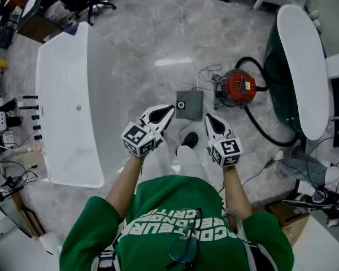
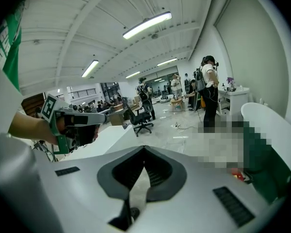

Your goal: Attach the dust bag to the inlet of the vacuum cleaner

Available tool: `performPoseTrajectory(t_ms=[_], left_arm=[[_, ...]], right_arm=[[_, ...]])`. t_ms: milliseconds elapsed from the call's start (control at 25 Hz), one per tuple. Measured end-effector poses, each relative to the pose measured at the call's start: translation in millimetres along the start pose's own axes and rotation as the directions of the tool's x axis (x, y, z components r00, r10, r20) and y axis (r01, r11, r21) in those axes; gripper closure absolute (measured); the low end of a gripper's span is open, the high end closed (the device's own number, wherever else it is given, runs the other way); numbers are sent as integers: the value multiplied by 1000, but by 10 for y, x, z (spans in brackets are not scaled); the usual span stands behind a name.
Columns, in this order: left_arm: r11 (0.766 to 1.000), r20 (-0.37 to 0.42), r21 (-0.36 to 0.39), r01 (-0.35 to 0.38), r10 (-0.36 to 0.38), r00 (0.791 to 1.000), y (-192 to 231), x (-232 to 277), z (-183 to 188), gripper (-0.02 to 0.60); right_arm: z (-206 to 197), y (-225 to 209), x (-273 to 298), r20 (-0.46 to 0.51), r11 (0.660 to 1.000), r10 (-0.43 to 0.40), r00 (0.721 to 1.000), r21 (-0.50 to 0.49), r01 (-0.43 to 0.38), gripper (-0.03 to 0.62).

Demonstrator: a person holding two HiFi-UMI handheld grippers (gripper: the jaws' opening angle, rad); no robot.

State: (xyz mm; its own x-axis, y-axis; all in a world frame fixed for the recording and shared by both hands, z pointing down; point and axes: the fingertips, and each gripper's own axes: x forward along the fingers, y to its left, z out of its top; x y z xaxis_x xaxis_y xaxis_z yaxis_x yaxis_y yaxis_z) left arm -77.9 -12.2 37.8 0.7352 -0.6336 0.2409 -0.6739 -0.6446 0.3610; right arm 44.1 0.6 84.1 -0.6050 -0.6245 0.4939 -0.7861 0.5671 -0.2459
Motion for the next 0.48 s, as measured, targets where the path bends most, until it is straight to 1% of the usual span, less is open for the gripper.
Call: performPoseTrajectory(t_ms=[200,320,480], left_arm=[[1000,-29,4,11,-11,1000,360,-48,-147,578],[1000,-50,-6,11,-11,999,572,0,-396,578],[998,-73,-41,43,-46,996,718,94,-796,578]], right_arm=[[9,104,453,-6,1000,11,1000,0,-11,586],[-120,56,685,-16,1000,16,1000,-3,-16,586],[-411,-75,851,-33,1000,-18,999,0,18,586]])
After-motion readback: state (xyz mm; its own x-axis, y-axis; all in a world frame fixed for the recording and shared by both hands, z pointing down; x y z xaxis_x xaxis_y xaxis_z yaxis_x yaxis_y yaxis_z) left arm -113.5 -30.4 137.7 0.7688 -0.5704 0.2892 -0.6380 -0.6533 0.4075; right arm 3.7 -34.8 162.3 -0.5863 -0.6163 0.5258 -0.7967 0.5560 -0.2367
